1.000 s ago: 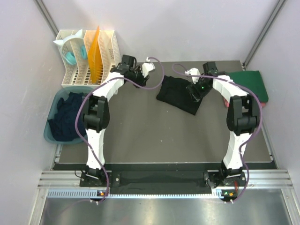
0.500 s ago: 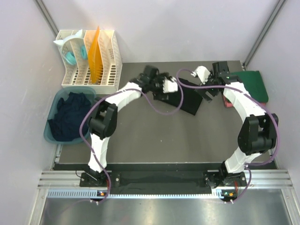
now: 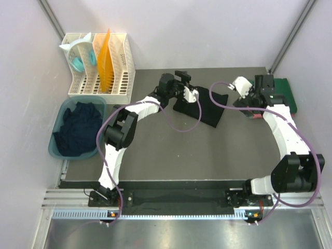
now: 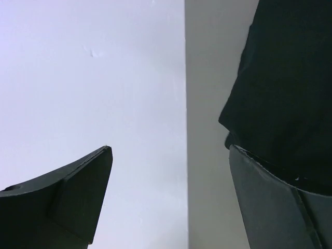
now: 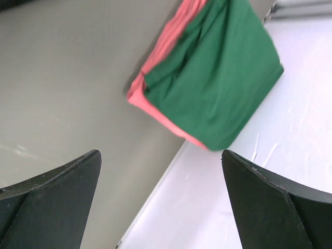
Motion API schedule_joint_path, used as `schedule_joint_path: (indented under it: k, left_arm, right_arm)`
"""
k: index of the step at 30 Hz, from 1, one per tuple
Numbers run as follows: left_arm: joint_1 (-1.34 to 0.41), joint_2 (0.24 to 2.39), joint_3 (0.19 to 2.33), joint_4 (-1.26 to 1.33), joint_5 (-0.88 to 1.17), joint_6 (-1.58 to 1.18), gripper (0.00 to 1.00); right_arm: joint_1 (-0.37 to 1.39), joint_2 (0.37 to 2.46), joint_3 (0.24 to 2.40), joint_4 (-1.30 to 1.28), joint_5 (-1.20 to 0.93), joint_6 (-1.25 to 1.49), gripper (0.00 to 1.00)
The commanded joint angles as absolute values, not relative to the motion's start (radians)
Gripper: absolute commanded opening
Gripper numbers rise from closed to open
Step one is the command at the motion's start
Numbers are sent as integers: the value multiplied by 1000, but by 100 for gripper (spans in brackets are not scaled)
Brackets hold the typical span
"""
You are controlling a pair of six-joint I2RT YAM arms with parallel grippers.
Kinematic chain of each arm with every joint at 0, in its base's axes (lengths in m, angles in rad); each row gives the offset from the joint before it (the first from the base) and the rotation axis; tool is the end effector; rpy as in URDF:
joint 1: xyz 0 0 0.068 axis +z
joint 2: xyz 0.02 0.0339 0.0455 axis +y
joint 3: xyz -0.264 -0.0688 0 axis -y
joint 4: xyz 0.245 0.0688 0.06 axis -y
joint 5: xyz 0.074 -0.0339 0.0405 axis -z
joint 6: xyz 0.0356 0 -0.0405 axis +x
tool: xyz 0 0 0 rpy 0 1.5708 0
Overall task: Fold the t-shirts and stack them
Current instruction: Smooth out wrinkles on the folded tshirt, then put the neatly folded tshirt into the corner of the board with the right arm
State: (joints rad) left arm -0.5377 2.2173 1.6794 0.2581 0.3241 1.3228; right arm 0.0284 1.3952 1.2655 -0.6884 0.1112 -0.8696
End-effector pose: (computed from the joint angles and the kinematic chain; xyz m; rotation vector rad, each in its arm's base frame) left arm 0.4440 -0.2780 0.2205 1.6012 0.9126 0.2507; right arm 0.2993 0.0046 0.3214 -1.0141 2.2287 -0.5194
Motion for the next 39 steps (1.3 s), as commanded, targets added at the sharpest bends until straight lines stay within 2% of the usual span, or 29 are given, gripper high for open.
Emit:
schedule_joint_path:
  k: [1, 9, 19, 21, 33, 39]
  left_arm:
    - [-560, 2275, 1626, 547, 367, 1451, 98]
    - [-591, 2424, 1589, 871, 397, 1522, 98]
    - [-565, 2608, 1574, 976, 263, 1706, 95]
    - [-560, 2602, 1578, 953, 191, 1701, 94]
    - [-430, 2404, 1339, 887, 114, 1789, 92]
    - [-403, 2316, 1316, 885, 16, 1658, 92]
  right_arm:
    - [8, 1353, 1235, -703, 123, -902, 100]
    - [8, 1397, 1267, -722, 112, -887, 100]
    - [-21, 1427, 1328, -764, 91, -868, 100]
    - [-23, 1424, 1325, -764, 86, -867, 100]
    - [-21, 1433, 1341, -750, 37, -859, 100]
    - [-14, 1494, 1414, -802, -35, -831, 100]
